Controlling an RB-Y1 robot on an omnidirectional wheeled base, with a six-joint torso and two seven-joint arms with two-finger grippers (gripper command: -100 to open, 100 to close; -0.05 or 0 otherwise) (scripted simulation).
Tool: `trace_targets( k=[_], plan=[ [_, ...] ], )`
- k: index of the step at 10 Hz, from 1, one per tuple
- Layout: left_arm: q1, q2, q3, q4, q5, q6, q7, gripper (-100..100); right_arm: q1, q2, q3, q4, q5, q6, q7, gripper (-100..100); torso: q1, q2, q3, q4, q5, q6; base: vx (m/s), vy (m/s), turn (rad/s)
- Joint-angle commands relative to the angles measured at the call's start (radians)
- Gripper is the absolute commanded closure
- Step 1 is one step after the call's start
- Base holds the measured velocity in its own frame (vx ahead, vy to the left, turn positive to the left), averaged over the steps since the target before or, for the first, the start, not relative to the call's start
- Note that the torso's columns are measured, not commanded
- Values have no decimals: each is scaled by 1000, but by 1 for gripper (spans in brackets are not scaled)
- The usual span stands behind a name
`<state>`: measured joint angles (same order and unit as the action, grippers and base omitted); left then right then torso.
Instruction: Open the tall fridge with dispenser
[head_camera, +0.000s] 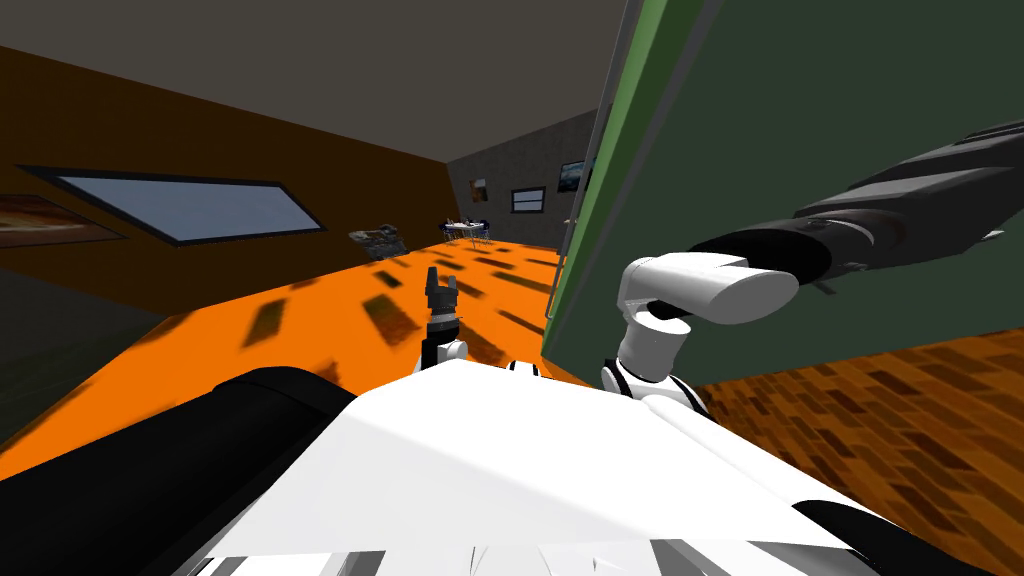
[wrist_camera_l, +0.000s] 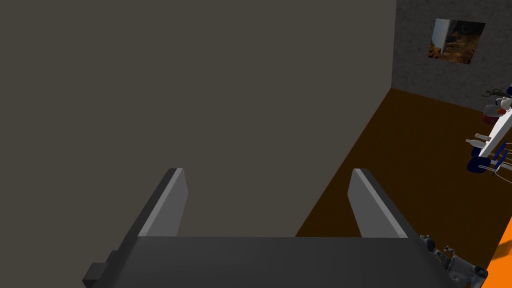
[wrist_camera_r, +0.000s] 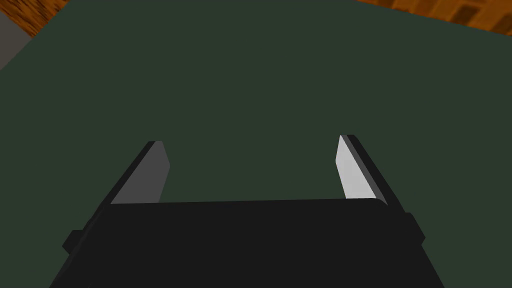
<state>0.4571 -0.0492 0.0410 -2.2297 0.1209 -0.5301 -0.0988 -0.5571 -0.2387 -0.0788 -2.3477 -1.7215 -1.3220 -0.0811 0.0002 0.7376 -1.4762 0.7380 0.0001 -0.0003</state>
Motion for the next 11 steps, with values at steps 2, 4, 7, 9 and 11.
trace_targets(
  k=[2,4,7,9,11],
  plan=[
    [0,0,0,0,0,0,0,0,-75,8,13,2,-116,-37,10,-100,0,-1,0,0,0,0,51,-7,58],
    [0,0,0,0,0,0,0,0,-120,14,22,6,-178,-59,13,-100,0,0,0,0,0,0,52,-1,51],
    [0,0,0,0,0,0,0,0,-163,22,31,10,-251,-80,16,-100,0,1,0,0,0,0,32,-4,33],
    [0,0,0,0,0,0,0,0,-203,32,40,13,-311,-100,19,-100,0,-1,0,0,0,0,49,-1,38],
    [0,0,0,0,0,0,0,0,-241,43,49,16,-366,-121,23,-100,2,-7,-7,-2,3,-6,28,-6,33]
  ],
)
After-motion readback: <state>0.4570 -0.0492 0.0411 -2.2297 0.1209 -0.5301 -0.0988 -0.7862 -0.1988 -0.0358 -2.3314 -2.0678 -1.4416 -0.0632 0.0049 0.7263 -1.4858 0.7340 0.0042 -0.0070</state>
